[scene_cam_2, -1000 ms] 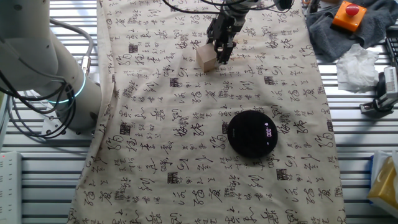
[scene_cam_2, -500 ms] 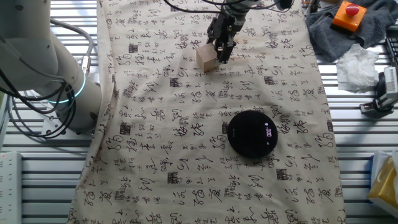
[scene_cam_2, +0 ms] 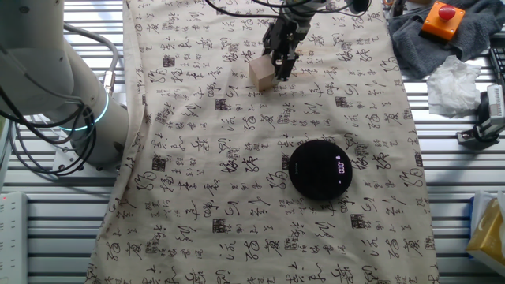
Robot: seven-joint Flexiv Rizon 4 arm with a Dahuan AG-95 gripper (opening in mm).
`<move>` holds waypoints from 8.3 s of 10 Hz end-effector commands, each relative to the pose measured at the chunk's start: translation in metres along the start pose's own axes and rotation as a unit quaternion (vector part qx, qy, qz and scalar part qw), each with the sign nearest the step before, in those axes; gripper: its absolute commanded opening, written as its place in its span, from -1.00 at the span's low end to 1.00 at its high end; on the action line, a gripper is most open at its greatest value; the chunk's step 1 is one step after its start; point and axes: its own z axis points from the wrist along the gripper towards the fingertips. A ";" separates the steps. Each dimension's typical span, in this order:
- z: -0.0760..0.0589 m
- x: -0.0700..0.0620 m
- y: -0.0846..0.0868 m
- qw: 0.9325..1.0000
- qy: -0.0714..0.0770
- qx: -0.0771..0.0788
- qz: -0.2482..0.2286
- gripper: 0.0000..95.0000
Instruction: Place the block on the scale
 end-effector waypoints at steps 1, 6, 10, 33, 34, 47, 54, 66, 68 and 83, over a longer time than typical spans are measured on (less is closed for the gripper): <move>0.001 0.000 0.000 1.000 0.000 0.002 0.004 0.20; 0.001 0.000 0.000 1.000 0.000 0.003 0.011 -1.00; -0.001 0.000 0.000 1.000 -0.001 0.001 0.005 -1.00; -0.077 -0.030 -0.130 0.995 -0.015 0.003 -0.101 -1.00; -0.077 -0.033 -0.134 0.994 -0.018 0.005 -0.104 -1.00; -0.079 -0.035 -0.135 0.994 -0.040 0.032 -0.093 -1.00; -0.079 -0.035 -0.135 0.997 -0.038 0.034 -0.066 -1.00; -0.078 -0.035 -0.136 0.996 -0.033 0.043 -0.066 -1.00; -0.077 -0.034 -0.142 0.996 -0.031 0.048 -0.068 -1.00; -0.069 -0.045 -0.244 0.986 -0.030 0.050 -0.154 -1.00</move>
